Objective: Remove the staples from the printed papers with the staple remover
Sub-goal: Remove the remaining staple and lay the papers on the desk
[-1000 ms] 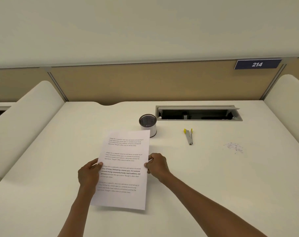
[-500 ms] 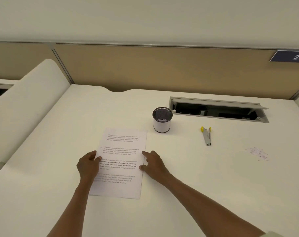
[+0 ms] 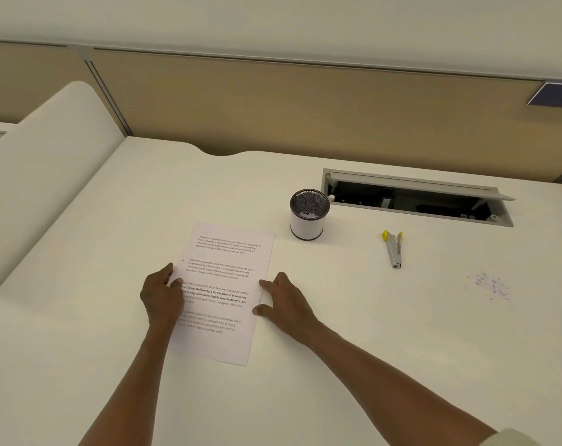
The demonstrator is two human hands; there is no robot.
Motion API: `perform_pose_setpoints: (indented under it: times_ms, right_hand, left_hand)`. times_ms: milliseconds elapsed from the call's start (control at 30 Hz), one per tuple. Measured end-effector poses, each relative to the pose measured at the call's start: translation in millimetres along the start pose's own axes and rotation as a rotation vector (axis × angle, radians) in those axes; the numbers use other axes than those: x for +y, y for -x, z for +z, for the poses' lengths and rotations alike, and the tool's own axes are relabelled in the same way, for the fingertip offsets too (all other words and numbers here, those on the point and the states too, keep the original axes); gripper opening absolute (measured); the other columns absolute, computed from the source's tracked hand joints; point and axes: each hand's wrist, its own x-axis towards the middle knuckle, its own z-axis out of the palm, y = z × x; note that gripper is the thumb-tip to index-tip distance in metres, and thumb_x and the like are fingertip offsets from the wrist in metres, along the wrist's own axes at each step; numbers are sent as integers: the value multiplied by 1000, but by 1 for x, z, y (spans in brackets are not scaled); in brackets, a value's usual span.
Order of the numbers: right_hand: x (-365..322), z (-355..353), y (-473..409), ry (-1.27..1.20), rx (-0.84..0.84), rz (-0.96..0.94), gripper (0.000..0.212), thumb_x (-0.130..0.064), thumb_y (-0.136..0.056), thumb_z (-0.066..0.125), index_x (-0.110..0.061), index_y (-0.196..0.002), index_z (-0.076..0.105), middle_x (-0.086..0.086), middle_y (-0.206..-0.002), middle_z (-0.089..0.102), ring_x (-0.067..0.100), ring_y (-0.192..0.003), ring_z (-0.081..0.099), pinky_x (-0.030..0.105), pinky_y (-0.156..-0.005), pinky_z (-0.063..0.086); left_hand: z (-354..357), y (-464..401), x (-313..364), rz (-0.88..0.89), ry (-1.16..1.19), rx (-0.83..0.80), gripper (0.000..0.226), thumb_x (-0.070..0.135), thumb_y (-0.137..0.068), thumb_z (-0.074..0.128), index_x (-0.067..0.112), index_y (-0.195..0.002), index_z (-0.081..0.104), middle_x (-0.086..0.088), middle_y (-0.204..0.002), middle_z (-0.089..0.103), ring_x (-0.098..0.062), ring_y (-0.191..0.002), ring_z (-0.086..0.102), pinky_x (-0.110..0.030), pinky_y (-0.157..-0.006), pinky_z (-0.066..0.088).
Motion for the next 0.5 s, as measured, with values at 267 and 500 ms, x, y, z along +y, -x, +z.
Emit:
perform_pose_setpoints:
  times_ms: [267,500]
  right_hand:
    - [7,5,-4,-23,41,-13,67,-39,-85,68,-16,-143,42,5,-112,43,26,-102,52,38,-90,47]
    - [13,8,-5,-148,60,-7,73,-46,-83,69,-24,-145,39,-2,-108,43,14,-98,50,25,-87,43]
  left_hand:
    - [1,0,-3,25,-26,9,37,-4,-91,62,1,-127,66,-20,-130,60,-36,-117,61,-35,-107,40]
    - [-3,-6,-7,-26,4,-17,35,3,-91,64,5,-126,68,-17,-124,66,-32,-113,62,-34,-106,39]
